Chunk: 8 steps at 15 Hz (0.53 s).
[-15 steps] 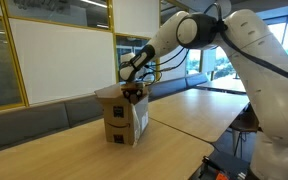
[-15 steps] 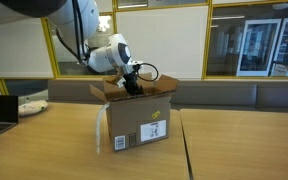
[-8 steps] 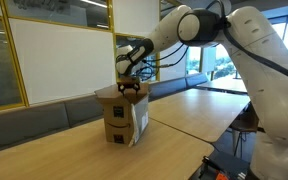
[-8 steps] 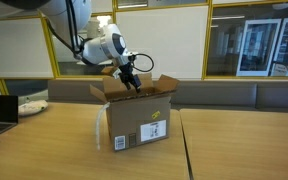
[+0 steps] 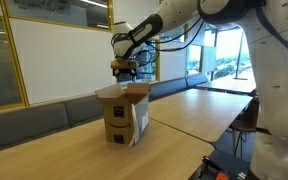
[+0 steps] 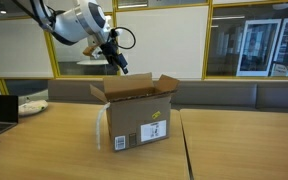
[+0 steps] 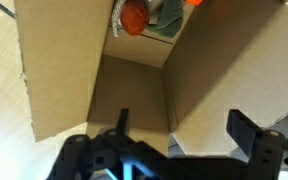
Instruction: Put all the objects on the table into the cardboard box.
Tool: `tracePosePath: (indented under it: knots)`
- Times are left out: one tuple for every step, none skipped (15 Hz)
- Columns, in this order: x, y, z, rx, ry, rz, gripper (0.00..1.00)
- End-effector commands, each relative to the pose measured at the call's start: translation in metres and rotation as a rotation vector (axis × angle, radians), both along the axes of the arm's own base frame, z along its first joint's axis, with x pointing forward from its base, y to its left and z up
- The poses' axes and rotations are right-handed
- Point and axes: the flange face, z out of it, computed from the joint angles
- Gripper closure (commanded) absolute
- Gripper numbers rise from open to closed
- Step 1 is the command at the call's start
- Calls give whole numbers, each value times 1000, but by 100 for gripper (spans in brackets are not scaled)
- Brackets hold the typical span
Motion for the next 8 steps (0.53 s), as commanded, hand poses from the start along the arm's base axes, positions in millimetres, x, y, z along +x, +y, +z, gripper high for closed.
tracePosePath:
  knots:
    - [-55, 17, 19, 3, -20, -26, 0]
    - [-69, 23, 19, 5, -16, -28, 0]
    - [-80, 27, 18, 9, -10, -29, 0]
    - [-91, 32, 17, 16, -5, -27, 0]
    - [-102, 37, 14, 24, 4, -22, 0]
    - [-113, 43, 12, 30, 13, -15, 0]
    - [-122, 48, 8, 32, 23, -9, 0]
    - [-131, 55, 2, 40, 37, -1, 0]
